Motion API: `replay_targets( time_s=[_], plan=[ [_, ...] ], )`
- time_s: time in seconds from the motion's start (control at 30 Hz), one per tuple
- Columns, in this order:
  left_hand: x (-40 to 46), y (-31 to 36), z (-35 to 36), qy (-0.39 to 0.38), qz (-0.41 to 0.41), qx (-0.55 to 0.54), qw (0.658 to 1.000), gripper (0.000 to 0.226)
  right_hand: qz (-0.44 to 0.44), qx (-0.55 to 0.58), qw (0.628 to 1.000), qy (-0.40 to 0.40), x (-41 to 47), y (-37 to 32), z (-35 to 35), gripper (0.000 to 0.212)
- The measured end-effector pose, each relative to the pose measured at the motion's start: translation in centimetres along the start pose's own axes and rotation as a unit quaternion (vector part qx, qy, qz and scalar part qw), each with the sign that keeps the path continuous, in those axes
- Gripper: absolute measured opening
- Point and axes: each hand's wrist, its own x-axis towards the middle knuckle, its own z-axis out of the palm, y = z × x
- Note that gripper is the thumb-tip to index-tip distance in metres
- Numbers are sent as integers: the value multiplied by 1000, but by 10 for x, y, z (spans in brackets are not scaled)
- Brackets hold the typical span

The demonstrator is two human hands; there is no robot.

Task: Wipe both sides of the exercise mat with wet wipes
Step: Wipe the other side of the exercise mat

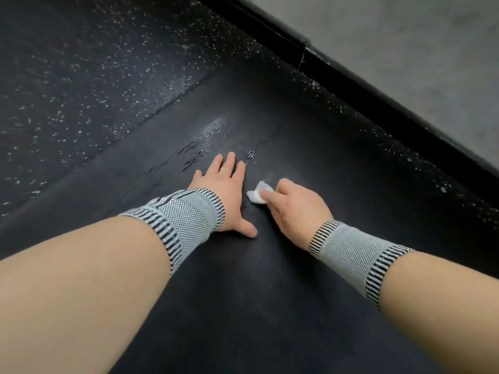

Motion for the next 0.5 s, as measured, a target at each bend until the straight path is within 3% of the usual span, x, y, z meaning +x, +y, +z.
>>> replay_targets(
  time_s=[0.07, 0.17, 0.2, 0.27, 0.37, 0.43, 0.5],
  plan=[
    [1, 0, -2, -11, 2, 3, 1000, 144, 7, -24, 1000, 18, 9, 12, -5, 24],
    [3, 1, -4, -21, 3, 2, 1000, 143, 229, -52, 971, 50, 32, 36, -14, 29],
    [3, -1, -3, -17, 7, -2, 1000, 143, 258, -59, 963, 56, 35, 34, -13, 31],
    [3, -4, 0, -8, 22, -12, 1000, 142, 213, -59, 975, 14, 34, 5, -11, 30],
    [3, -7, 2, 1, 33, -15, 999, 140, 60, -23, 996, -63, 16, -33, -11, 18],
    [3, -7, 0, -8, 32, -16, 999, 141, 44, -13, 997, -56, 20, -19, -15, 18],
    [3, -5, -2, -19, 30, -19, 999, 142, 115, -43, 992, -12, 34, 6, -18, 22]
  ],
)
